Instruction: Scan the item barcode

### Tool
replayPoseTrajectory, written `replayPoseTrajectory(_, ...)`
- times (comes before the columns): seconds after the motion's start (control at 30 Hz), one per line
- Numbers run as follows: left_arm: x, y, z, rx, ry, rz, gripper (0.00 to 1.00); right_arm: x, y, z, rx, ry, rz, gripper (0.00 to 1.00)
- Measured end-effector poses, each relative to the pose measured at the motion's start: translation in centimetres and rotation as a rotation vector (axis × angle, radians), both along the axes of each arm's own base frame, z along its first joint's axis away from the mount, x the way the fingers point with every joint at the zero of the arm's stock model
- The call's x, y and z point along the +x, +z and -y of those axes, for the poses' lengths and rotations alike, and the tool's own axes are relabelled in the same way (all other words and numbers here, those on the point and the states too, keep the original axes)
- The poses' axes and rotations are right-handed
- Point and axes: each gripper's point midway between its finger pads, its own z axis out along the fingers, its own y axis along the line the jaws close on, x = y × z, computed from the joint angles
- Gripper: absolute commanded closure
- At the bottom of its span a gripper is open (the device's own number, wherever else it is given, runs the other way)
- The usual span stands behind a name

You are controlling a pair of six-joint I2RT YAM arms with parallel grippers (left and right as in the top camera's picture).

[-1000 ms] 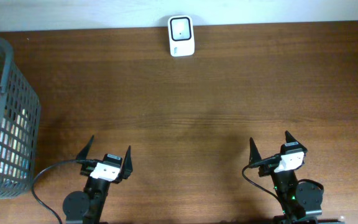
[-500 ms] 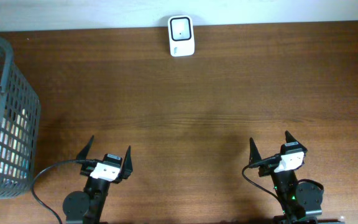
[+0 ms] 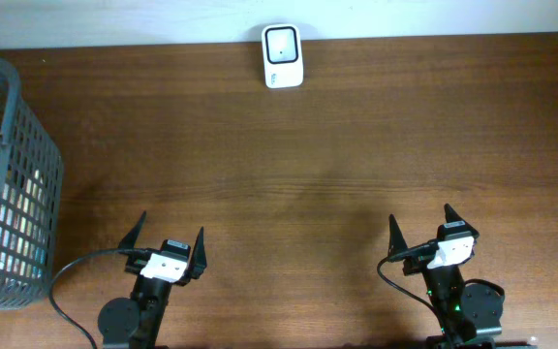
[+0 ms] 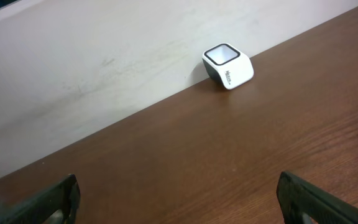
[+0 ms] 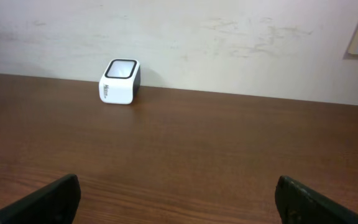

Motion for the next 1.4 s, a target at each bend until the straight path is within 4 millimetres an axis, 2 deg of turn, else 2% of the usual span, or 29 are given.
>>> replayPoseTrajectory(1.2, 0.0, 0.0, 0.1, 0.0, -0.009, 0.002, 0.01, 0.0, 0.0, 0.0, -0.001, 0.0, -0.001, 0.01)
replayPoseTrajectory(1.33, 0.0, 1.3, 0.1, -0.016, -0.003, 0.041, 0.01, 0.0, 0.0, 0.0, 0.0, 0.0, -0.001, 0.01)
replayPoseTrajectory(1.4, 0.1, 3.6, -0.4, -0.037, 0.024, 0.054, 0.01, 0.0, 0.0, 0.0, 0.0, 0.0, -0.002, 0.01)
